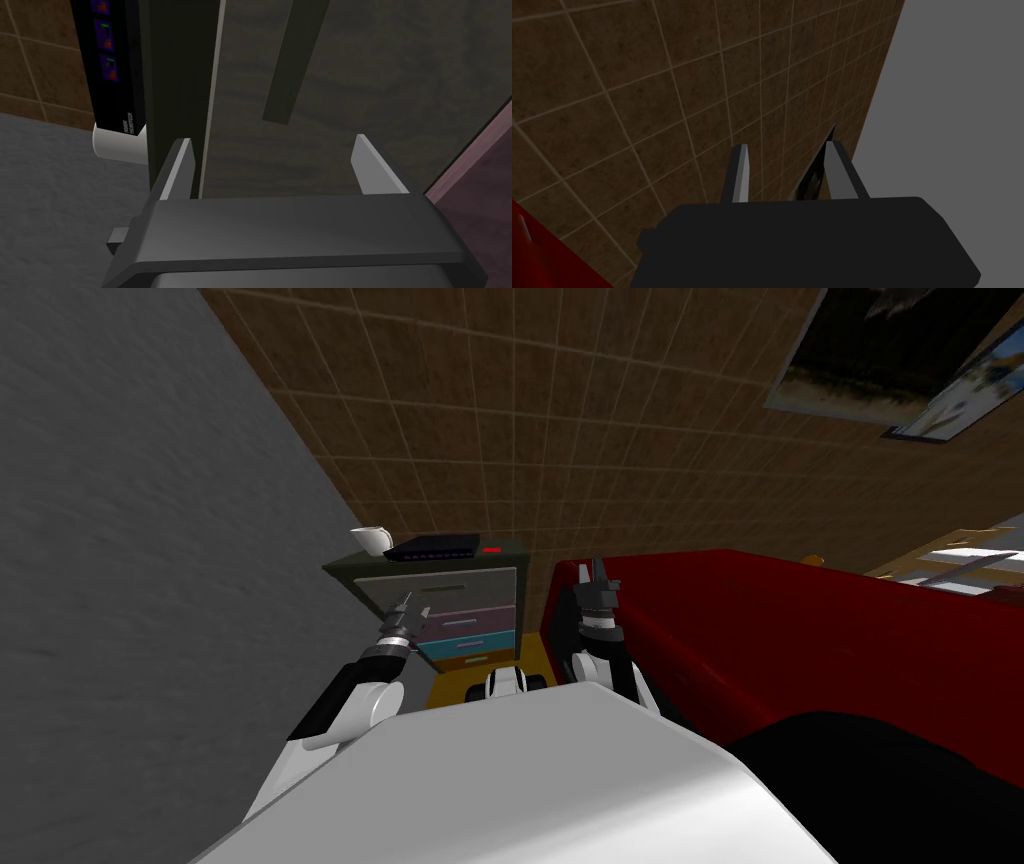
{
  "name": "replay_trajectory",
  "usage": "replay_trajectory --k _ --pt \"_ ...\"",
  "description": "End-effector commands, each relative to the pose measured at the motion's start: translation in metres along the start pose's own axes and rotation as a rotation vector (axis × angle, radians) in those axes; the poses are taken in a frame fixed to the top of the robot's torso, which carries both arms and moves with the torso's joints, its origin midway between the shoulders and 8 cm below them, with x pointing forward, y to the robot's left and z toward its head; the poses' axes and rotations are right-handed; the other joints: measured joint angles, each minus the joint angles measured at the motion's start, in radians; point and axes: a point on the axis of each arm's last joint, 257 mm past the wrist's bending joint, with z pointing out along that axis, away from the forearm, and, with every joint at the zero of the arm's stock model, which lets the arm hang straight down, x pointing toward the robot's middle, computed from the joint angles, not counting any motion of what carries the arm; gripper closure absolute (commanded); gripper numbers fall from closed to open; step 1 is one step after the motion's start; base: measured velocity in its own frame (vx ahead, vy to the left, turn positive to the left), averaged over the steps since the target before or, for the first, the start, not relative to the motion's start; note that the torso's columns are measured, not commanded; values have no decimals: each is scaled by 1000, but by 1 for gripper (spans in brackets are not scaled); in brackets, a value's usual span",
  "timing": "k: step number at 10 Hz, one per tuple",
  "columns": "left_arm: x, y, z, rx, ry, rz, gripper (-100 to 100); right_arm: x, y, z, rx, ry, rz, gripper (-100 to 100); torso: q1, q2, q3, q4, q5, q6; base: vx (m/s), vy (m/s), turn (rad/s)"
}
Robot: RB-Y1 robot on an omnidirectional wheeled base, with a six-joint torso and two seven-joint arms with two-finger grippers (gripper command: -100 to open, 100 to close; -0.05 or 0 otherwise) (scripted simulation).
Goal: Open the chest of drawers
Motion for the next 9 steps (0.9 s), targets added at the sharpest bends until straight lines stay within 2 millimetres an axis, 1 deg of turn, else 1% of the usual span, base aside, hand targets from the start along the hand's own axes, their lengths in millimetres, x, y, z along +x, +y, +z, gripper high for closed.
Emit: replay_trajectory --k 1,2,3,4,5,8,9 --pt "-1 1 1 0 -2 0 -100 0 0 0 0 0 0 0 -1 5 3 2 0 0 69 -4 -3" --pt "0 -5 -1 1 -2 -1 -100 0 0 0 0 0 0 0 -1 15 9 4 0 0 111 3 -3" --pt "0 -3 0 2 -2 0 -100 0 0 0 0 0 0 0 -1 15 10 5 0 0 71 2 1" --pt "0 -4 -1 1 -2 0 100 0 0 0 0 0 0 0 -1 16 10 5 0 0 13 0 0" --pt "2 -6 -4 1 3 -1 100 0 0 0 0 0 0 0 -1 17 11 5 0 0 -94 12 37" --pt "4 -8 -8 0 9 -1 100 0 0 0 0 0 0 0 -2 18 11 5 -1 0 -196 -9 24" --pt "3 -7 -7 0 8 -1 100 0 0 0 0 0 0 0 -2 14 9 4 -1 0 -94 -3 5"
